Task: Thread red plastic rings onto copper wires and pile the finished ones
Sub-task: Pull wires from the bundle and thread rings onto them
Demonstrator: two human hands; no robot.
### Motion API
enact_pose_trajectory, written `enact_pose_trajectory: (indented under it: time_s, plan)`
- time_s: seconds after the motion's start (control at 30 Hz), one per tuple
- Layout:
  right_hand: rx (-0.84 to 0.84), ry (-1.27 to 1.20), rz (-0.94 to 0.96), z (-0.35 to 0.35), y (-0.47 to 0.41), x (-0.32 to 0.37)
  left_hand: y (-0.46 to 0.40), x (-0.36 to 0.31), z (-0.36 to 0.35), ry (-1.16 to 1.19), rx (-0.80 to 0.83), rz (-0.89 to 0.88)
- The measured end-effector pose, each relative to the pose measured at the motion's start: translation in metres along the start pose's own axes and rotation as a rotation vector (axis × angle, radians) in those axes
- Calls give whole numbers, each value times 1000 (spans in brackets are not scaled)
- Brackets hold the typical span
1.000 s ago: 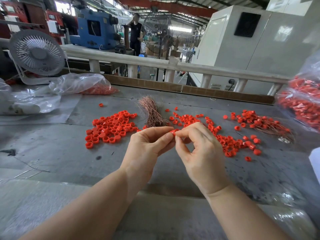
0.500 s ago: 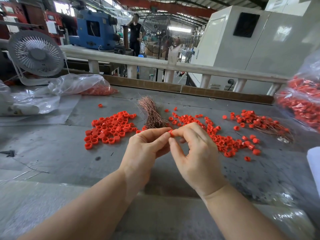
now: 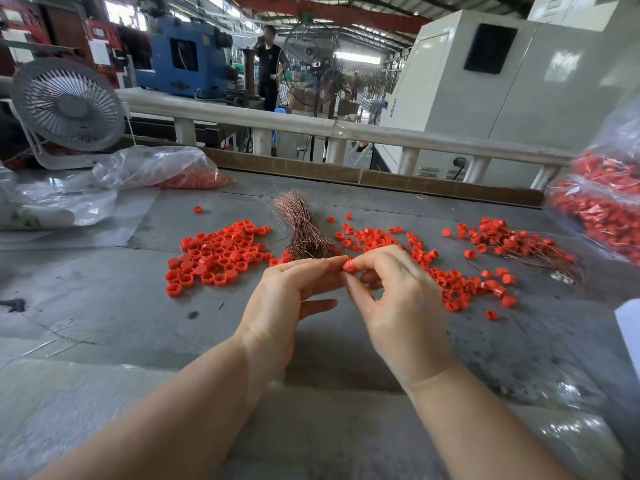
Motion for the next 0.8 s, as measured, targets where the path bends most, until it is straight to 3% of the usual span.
enact_pose_trajectory:
  time_s: [0.8]
  plan:
    - [64,50,3,-1,0,0,3,0,-1,-58,1,-23]
Point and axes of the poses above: each hand's wrist, its own y-axis away from the middle knuckle, its own z-axis out of the back of the hand, x = y × z, the point moved 2 cm from there along -y, towards the middle knuckle, and after that the axes turned 15 degrees about z, right-handed, at the moved point
